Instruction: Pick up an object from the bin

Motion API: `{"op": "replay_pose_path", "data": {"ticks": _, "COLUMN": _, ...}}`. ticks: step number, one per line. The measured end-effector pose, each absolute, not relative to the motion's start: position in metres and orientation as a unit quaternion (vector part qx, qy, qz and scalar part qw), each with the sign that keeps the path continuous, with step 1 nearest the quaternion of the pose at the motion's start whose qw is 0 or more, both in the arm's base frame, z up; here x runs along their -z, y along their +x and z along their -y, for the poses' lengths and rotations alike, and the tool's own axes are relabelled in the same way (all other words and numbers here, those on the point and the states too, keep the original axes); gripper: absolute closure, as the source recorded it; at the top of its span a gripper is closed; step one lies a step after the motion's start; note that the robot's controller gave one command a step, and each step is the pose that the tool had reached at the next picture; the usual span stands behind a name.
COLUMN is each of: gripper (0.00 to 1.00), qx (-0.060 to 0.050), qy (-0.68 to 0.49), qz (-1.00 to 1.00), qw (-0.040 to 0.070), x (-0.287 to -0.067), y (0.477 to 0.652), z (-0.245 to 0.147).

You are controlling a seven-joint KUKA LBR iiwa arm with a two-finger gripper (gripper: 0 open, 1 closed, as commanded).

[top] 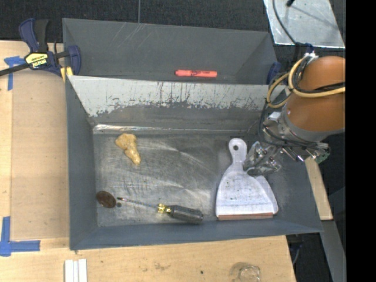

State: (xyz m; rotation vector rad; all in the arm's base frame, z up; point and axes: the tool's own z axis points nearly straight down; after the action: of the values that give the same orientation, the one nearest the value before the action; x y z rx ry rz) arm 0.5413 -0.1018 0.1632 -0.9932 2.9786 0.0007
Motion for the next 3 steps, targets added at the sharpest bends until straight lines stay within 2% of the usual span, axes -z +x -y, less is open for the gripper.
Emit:
{"op": "replay_pose_path", "data": {"ticks": 1, "gripper": 1.0, "qx": 0.001, "qy": -0.465, "qz": -0.885, "qw": 0.001, "x": -0.166, "y": 0.527, "z": 0.083}}
{"op": "replay_pose_path", "data": {"ticks": 2, "gripper": 1.0, "qx": -0.001, "qy": -0.503, "qz": -0.864, "qw": 0.002, "x": -0.179, "y": 0.547, "z": 0.114}}
{"op": "replay_pose_path", "data": {"ticks": 3, "gripper": 1.0, "qx": 0.003, "qy": -0.506, "qz": -0.863, "qw": 0.004, "x": -0.182, "y": 0.552, "z": 0.135}}
